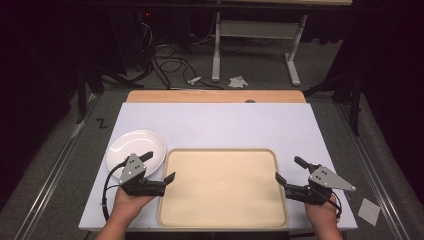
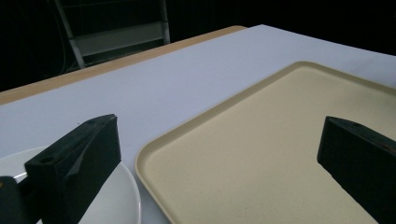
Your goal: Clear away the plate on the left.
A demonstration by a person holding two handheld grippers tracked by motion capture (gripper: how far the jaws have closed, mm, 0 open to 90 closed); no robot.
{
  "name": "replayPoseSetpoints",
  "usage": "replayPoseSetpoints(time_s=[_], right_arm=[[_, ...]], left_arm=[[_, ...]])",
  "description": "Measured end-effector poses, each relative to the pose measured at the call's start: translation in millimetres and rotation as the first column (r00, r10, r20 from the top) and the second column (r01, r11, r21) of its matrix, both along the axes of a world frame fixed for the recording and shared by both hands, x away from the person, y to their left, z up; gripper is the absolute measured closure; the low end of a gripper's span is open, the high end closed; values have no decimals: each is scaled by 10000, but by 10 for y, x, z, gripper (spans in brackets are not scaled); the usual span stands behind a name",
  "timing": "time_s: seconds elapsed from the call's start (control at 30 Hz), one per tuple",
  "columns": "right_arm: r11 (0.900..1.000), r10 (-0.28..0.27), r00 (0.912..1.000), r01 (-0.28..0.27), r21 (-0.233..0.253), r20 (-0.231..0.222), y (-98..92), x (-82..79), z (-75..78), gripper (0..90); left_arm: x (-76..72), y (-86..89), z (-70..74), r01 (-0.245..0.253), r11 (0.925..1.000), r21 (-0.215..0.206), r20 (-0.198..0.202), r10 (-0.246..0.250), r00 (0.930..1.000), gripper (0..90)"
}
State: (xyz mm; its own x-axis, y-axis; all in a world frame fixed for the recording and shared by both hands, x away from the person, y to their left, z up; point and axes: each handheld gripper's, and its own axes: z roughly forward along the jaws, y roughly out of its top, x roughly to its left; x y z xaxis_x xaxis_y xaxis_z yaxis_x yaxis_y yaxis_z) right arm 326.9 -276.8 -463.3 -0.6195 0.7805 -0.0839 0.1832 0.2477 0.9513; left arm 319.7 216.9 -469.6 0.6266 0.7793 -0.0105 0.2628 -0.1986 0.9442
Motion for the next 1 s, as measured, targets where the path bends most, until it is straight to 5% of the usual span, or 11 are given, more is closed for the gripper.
replayPoseSetpoints(time_s=[0.57,1.0], right_arm=[[10000,18,10000,-19,18,16,-2,-1,0,158],[10000,7,10000,-7,-8,-5,0,1,1,158]], left_arm=[[3,84,13,-181,9997,-153,44,182,9998,3],[50,285,-20,-834,9965,-66,-54,833,9965,3]])
